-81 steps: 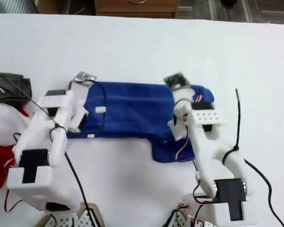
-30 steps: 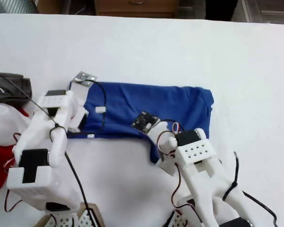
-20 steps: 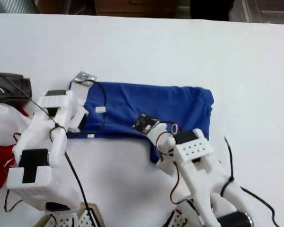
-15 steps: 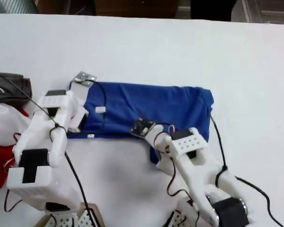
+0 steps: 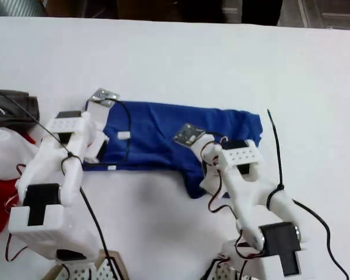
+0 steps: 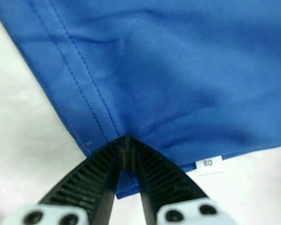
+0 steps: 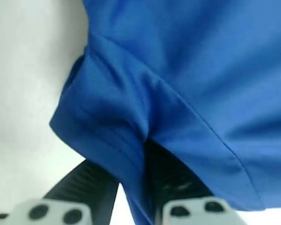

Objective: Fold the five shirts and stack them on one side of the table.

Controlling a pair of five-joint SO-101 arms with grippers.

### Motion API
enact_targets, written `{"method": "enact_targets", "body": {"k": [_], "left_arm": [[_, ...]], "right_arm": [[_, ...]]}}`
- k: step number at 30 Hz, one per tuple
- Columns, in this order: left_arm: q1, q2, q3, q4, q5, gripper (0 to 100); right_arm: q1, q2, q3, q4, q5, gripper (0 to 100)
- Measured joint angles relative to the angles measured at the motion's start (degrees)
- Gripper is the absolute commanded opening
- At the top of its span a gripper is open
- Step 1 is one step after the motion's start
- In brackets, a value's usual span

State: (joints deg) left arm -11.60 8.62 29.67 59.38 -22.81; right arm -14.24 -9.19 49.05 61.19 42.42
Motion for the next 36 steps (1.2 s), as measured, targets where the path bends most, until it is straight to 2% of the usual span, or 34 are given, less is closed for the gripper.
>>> {"method": "enact_targets", "body": {"k": [3,7,13,22,28,36], "left_arm": [[0.0,0.0,0.0,0.0,0.0,3],[0.0,0.0,0.0,0.0,0.0,3],[0.0,0.0,0.0,0.0,0.0,3],[0.0,0.0,0.0,0.0,0.0,3],[0.0,0.0,0.0,0.0,0.0,3],[0.0,0.0,0.0,0.0,0.0,3]], "right_arm": [[-0.09,-3.25,-2.46,4.75,0.09,2.0],[0.0,-8.26,-7.65,10.64,4.4,2.0],[0.88,-8.0,-14.68,11.43,5.8,2.3],[0.97,7.03,-27.34,5.01,5.8,2.8],[0.88,21.19,-37.19,5.01,5.8,15.4],[2.9,28.66,-50.73,9.49,5.8,16.3]]}}
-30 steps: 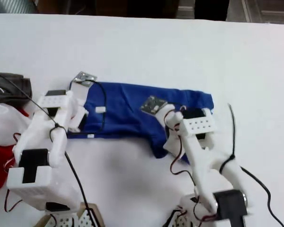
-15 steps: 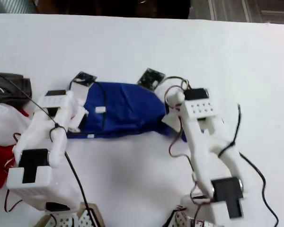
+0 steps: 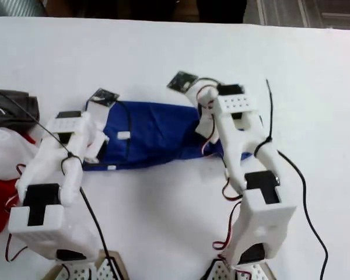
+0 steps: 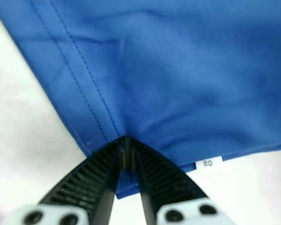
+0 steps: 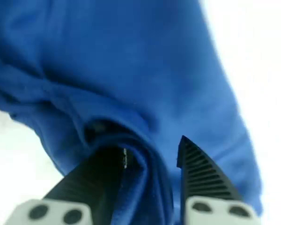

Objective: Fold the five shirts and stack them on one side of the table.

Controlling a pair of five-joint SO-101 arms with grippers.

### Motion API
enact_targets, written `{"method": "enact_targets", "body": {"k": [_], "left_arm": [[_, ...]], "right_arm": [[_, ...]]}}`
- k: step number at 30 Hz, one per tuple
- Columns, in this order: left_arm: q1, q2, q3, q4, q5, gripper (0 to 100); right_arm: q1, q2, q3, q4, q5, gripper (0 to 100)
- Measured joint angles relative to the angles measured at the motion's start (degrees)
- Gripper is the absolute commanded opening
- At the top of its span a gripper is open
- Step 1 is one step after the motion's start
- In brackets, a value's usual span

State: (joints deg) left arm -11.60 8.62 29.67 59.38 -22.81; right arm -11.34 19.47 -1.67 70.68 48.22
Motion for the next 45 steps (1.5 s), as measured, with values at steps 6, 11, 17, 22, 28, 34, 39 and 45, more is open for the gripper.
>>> {"method": "enact_targets", "body": {"k": [6,11,17,22,28,34,39,45], "left_arm": [[0.0,0.0,0.0,0.0,0.0,3],[0.0,0.0,0.0,0.0,0.0,3],[0.0,0.0,0.0,0.0,0.0,3],[0.0,0.0,0.0,0.0,0.0,3],[0.0,0.0,0.0,0.0,0.0,3],[0.0,0.0,0.0,0.0,0.0,3],[0.0,0.0,0.0,0.0,0.0,3],[0.0,0.0,0.0,0.0,0.0,3]], "right_arm": [[4.22,0.18,-6.07,0.97,0.0,16.4],[6.07,0.18,-8.44,0.97,-1.23,16.6],[5.89,0.18,-10.2,2.46,-7.12,7.9],[5.98,0.18,-10.2,9.49,-8.44,1.6],[7.03,0.18,-10.2,17.49,-8.44,2.0],[7.03,2.11,-9.58,17.58,-8.44,2.0],[6.86,6.51,-9.58,16.26,-8.44,2.0],[1.14,8.26,-9.58,12.13,-8.88,2.0]]}}
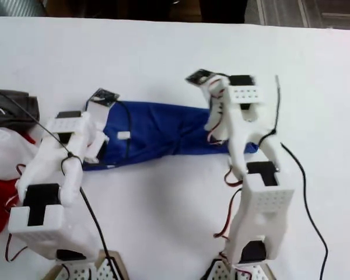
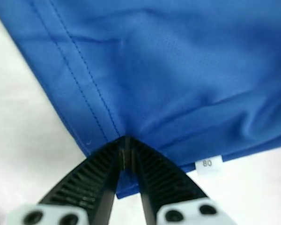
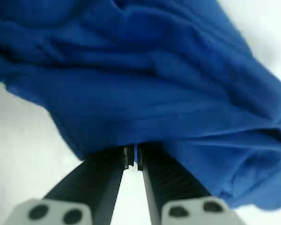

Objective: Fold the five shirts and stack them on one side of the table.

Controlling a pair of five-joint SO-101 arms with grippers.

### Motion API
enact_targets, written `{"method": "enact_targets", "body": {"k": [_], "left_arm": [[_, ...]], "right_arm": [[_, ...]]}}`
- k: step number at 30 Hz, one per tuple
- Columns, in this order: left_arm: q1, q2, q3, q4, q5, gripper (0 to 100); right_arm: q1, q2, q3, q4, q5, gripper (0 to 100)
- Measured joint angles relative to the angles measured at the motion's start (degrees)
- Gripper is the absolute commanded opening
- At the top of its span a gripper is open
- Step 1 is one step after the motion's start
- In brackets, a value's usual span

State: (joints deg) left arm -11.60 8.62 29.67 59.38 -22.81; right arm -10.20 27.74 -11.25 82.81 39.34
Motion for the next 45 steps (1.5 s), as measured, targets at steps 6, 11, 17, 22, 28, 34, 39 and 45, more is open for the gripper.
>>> {"method": "enact_targets", "body": {"k": [6,11,17,22,28,34,39,45], "left_arm": [[0.0,0.0,0.0,0.0,0.0,3],[0.0,0.0,0.0,0.0,0.0,3],[0.0,0.0,0.0,0.0,0.0,3],[0.0,0.0,0.0,0.0,0.0,3],[0.0,0.0,0.0,0.0,0.0,3],[0.0,0.0,0.0,0.0,0.0,3],[0.0,0.0,0.0,0.0,0.0,3],[0.0,0.0,0.0,0.0,0.0,3]], "right_arm": [[-4.57,0.0,-2.73,-3.87,-3.52,2.0],[-4.84,0.35,-6.42,-8.0,-8.62,2.0],[-4.92,4.92,-6.95,-10.37,-9.23,2.0],[-4.84,5.01,-8.79,-10.2,-9.23,2.0],[-5.19,2.11,-9.23,-5.19,-9.41,2.0],[-8.26,1.67,-9.23,-4.66,-9.41,2.0],[-9.76,3.34,-9.41,-8.97,-9.41,2.0],[-9.85,10.64,-12.22,-10.2,-9.41,2.0]]}}
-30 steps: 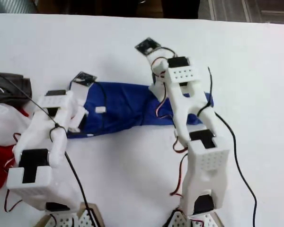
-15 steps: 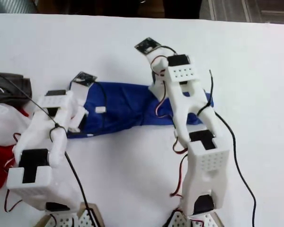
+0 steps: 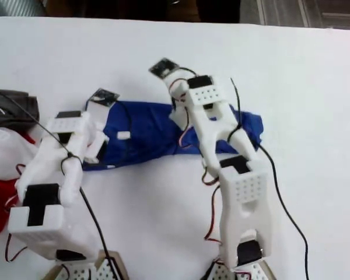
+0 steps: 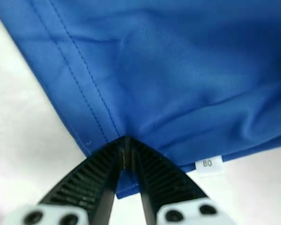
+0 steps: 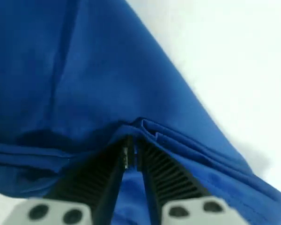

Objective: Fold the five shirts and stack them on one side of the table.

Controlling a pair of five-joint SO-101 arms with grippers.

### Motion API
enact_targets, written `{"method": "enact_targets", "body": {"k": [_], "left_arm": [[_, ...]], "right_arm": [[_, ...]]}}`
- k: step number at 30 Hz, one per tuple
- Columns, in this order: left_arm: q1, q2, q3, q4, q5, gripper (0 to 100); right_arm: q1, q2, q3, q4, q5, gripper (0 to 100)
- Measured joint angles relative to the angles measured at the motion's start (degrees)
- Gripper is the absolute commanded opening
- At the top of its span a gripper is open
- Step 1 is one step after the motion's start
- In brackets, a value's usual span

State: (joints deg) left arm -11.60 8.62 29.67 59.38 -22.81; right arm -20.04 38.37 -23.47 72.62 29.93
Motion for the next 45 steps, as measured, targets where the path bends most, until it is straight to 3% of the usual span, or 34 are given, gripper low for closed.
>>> {"method": "enact_targets", "body": {"k": [9,15,21,30,37,45], "left_arm": [[0.0,0.0,0.0,0.0,0.0,3],[0.0,0.0,0.0,0.0,0.0,3],[0.0,0.0,0.0,0.0,0.0,3],[0.0,0.0,0.0,0.0,0.0,3],[0.0,0.0,0.0,0.0,0.0,3],[0.0,0.0,0.0,0.0,0.0,3]], "right_arm": [[4.66,-5.19,-11.96,15.3,0.0,2.0],[11.08,-9.14,-8.18,23.03,0.0,2.0],[16.09,-9.14,0.53,21.63,0.0,2.0],[20.13,-9.23,10.37,11.43,0.09,2.0],[26.99,-9.23,11.16,6.15,7.56,1.9],[27.78,-10.11,11.16,6.59,8.53,1.9]]}}
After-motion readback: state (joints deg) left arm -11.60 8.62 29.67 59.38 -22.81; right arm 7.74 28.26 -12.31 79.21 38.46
